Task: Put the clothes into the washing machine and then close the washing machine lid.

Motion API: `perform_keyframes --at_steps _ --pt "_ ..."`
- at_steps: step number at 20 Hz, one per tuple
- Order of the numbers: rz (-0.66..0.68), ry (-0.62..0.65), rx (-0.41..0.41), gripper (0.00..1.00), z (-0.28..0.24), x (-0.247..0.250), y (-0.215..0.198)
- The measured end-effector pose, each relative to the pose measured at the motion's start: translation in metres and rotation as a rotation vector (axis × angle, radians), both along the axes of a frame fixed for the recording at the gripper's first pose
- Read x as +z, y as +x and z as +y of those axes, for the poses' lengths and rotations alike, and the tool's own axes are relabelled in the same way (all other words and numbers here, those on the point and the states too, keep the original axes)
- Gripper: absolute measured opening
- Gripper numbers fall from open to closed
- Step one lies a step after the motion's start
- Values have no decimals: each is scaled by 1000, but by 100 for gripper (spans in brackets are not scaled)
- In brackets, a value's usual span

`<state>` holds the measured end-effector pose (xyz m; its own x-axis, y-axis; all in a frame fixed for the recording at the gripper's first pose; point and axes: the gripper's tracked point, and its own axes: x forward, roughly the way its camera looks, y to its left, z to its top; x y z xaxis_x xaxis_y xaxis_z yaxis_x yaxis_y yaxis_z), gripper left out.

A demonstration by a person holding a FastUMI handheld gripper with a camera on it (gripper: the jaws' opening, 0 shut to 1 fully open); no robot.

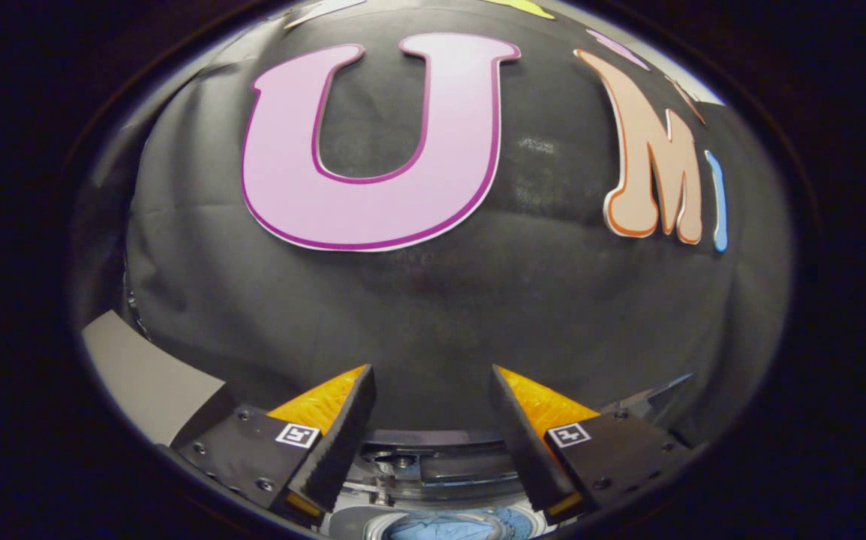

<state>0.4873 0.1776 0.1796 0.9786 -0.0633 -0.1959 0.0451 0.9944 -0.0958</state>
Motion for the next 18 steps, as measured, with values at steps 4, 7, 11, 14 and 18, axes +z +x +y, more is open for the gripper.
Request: perform_keyframes --at_steps 4,7,11,14,18 --pt "-20 -4 9 95 0 0 3" --pt "-6 -8 11 95 0 -1 4" --pt "1 -9 16 94 -1 -1 2" --pt "14 1 25 94 -2 -2 4" --pt "30 -13 33 95 -5 -2 3"
